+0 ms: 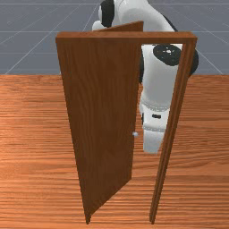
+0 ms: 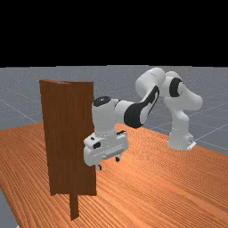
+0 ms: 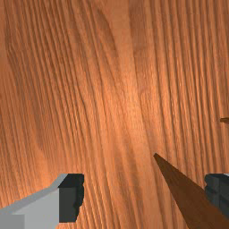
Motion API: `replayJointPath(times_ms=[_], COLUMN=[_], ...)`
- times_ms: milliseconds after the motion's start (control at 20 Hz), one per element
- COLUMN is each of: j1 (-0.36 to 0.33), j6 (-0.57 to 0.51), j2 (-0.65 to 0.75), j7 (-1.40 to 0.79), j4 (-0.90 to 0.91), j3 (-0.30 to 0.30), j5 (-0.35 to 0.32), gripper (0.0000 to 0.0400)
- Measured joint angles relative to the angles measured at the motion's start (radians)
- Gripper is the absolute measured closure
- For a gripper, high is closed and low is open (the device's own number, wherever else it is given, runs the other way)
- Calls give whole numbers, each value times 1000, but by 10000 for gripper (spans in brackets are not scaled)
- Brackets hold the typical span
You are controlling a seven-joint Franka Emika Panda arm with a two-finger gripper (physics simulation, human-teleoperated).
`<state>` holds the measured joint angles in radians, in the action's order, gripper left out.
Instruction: Close the door
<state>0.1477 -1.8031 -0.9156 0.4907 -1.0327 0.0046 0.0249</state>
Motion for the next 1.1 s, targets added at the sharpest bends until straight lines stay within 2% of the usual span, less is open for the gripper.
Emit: replayJointPath(times_ms=[150,250,350,400,450,650,750,850,900,950,1000,1050,1100], j1=[-9,-74,-89,-73,-19,-101,-125,-151,-161,-168,-128,-155,-152], j6=[-7,-112,-227,-281,-308,-321,-316,-317,-459,-523,-373,-383,-361], j2=[12,138,305,386,440,466,466,466,504,545,543,548,504], j7=[-47,67,100,79,7,297,257,317,257,258,152,101,27], j4=[-23,-253,-546,-672,-748,-784,-783,-783,-868,-944,-911,-917,-847], j3=[-2,76,82,68,27,20,-3,-11,-25,-30,-66,-56,-66], j5=[-23,-156,-198,-182,-54,-9,-27,-21,-53,-53,61,-72,-90], gripper=[0,0,0,0,0,0,0,0,0,0,0,0,0])
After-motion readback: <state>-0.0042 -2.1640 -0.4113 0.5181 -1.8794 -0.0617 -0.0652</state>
